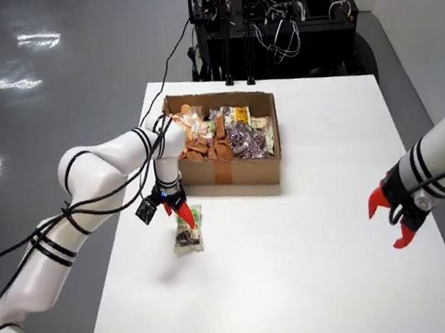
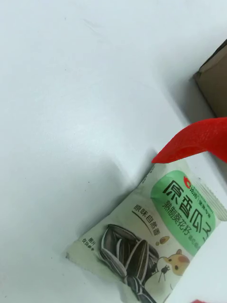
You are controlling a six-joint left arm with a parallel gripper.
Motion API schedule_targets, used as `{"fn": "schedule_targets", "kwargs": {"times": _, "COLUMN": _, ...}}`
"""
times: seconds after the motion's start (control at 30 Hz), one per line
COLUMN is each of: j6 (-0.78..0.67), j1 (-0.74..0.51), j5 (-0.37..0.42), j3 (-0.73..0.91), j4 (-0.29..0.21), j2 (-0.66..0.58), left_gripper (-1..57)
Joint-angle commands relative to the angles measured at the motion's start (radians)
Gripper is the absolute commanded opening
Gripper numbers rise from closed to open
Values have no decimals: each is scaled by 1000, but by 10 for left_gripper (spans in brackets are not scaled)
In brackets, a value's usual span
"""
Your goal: Grasp a snack and put it in the bin.
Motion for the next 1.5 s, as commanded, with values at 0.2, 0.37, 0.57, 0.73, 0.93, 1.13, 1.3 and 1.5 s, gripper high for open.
{"fn": "schedule_targets", "kwargs": {"times": 0.2, "j6": 0, "j1": -24, "j5": -1, "j3": -36, "j4": 0, "j2": 52, "left_gripper": 568}}
{"fn": "schedule_targets", "kwargs": {"times": 0.37, "j6": 0, "j1": -38, "j5": -1, "j3": -100, "j4": 8, "j2": 102, "left_gripper": 567}}
{"fn": "schedule_targets", "kwargs": {"times": 0.57, "j6": 0, "j1": -51, "j5": -1, "j3": -169, "j4": 21, "j2": 152, "left_gripper": 560}}
{"fn": "schedule_targets", "kwargs": {"times": 0.73, "j6": 0, "j1": -53, "j5": -2, "j3": -188, "j4": 25, "j2": 164, "left_gripper": 531}}
{"fn": "schedule_targets", "kwargs": {"times": 0.93, "j6": 0, "j1": -51, "j5": -4, "j3": -213, "j4": 24, "j2": 176, "left_gripper": 426}}
{"fn": "schedule_targets", "kwargs": {"times": 1.13, "j6": 0, "j1": -54, "j5": -5, "j3": -244, "j4": 36, "j2": 183, "left_gripper": 336}}
{"fn": "schedule_targets", "kwargs": {"times": 1.3, "j6": 0, "j1": -60, "j5": -6, "j3": -260, "j4": 40, "j2": 185, "left_gripper": 271}}
{"fn": "schedule_targets", "kwargs": {"times": 1.5, "j6": 0, "j1": -73, "j5": -6, "j3": -272, "j4": 42, "j2": 185, "left_gripper": 214}}
